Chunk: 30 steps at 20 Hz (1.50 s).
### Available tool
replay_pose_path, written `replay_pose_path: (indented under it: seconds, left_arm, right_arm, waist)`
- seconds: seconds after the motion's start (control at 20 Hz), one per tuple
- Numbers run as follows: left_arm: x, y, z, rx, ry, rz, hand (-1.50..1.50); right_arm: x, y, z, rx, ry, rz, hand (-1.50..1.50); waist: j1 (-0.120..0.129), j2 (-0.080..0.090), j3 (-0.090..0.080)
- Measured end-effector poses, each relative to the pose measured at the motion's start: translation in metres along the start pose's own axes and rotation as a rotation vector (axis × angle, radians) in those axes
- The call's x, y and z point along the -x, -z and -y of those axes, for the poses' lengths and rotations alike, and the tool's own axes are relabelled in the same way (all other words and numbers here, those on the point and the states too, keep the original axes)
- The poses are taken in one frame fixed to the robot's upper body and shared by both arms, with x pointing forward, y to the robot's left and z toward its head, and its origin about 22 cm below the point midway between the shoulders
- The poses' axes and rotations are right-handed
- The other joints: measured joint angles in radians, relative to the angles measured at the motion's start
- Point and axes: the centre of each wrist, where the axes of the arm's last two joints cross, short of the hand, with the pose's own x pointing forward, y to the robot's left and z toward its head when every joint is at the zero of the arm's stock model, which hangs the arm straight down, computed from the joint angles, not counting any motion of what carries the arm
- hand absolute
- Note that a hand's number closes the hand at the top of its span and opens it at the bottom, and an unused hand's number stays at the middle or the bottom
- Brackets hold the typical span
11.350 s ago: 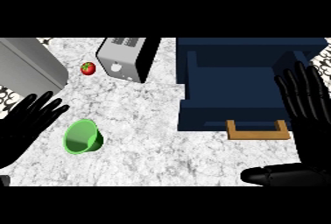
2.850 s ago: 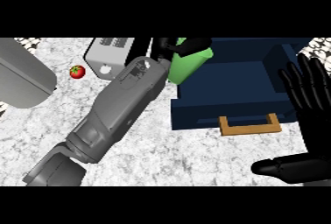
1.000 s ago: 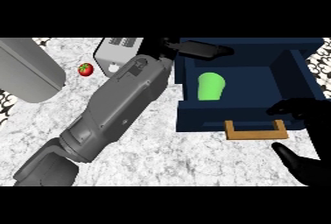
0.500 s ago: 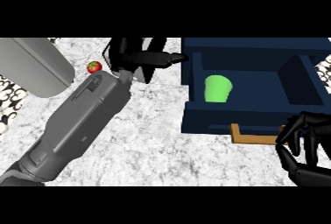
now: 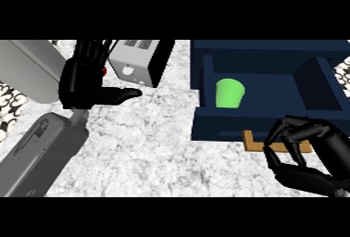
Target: Pick up the cup, place it into the drawer and close the drawer
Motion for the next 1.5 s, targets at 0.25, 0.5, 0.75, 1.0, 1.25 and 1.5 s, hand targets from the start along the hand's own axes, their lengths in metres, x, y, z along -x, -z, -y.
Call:
replay_pose_path:
  seconds: [0.25,0.5,0.75,1.0,1.25,1.5]
  left_arm:
    - [0.002,-0.026,-0.028,-0.009,-0.01,-0.005,-1.5]
    - [-0.002,-0.05,-0.059,-0.014,-0.013,-0.005,-1.5]
    - [-0.007,-0.071,-0.085,-0.026,-0.009,-0.006,-1.5]
    - [-0.011,-0.083,-0.107,-0.031,-0.012,-0.005,-1.5]
    - [-0.009,-0.098,-0.118,-0.032,-0.017,-0.007,-1.5]
    - [-0.01,-0.105,-0.137,-0.03,-0.021,-0.001,-1.5]
  right_arm:
    - [0.011,0.005,-0.005,-0.091,-0.226,-0.006,1.5]
    - [0.033,0.015,-0.024,-0.157,-0.4,-0.031,1.5]
    - [0.064,0.036,-0.04,-0.181,-0.481,-0.063,-1.5]
    - [0.099,0.057,-0.052,-0.219,-0.545,-0.118,-1.5]
    - [0.126,0.071,-0.063,-0.259,-0.583,-0.151,-1.5]
    - [0.148,0.098,-0.059,-0.264,-0.566,-0.165,-1.5]
  waist:
    - [0.002,0.003,0.0]
    - [-0.001,0.005,0.0]
    - [-0.007,0.006,0.0]
    - [-0.009,0.007,0.0]
    - [-0.014,0.006,-0.001]
    - [-0.008,0.007,-0.001]
